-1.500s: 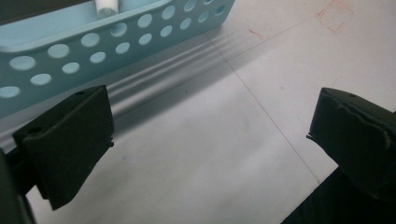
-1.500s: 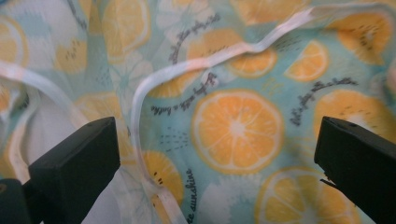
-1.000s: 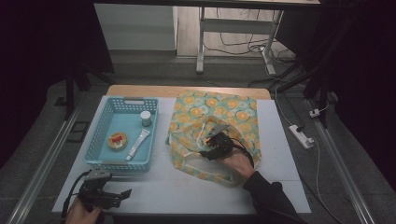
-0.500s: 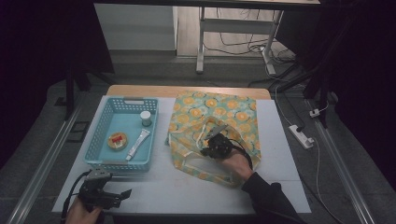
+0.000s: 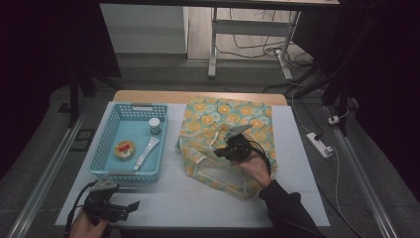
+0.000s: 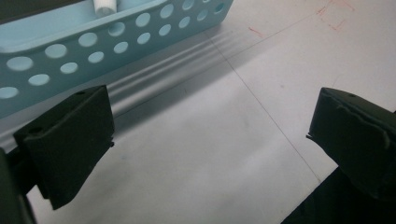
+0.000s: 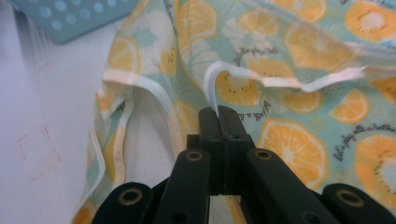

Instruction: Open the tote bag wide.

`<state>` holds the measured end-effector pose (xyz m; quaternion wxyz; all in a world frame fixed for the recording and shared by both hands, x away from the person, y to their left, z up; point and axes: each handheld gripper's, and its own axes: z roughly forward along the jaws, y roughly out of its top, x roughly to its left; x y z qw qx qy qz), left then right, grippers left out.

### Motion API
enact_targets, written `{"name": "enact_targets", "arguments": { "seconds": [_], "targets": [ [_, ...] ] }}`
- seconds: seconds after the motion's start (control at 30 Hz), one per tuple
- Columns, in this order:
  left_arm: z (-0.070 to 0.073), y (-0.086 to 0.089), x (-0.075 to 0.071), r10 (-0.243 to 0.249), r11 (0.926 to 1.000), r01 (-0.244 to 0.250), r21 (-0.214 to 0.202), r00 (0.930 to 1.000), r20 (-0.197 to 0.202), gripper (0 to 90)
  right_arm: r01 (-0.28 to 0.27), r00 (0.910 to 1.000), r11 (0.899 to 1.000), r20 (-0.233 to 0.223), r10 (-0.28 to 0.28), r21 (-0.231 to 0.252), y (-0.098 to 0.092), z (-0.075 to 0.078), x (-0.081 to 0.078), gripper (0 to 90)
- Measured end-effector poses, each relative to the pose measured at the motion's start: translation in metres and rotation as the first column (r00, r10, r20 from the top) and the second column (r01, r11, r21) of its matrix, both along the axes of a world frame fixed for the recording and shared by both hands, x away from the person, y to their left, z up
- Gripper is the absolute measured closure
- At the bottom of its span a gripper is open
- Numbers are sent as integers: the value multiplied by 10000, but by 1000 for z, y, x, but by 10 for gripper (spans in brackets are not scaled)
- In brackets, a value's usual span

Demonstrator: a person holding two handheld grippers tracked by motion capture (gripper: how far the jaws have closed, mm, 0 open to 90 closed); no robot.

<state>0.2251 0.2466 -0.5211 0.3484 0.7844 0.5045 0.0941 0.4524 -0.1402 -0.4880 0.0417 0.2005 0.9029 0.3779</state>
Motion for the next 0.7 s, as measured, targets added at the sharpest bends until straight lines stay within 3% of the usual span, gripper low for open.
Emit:
{"name": "enact_targets", "arguments": {
  "seconds": [0.7],
  "targets": [
    [0,1,1,36,10000,-36,-47,10000,-60,2,313,9969,9963,698,-369,796,2,47,8,900]
  ]
}}
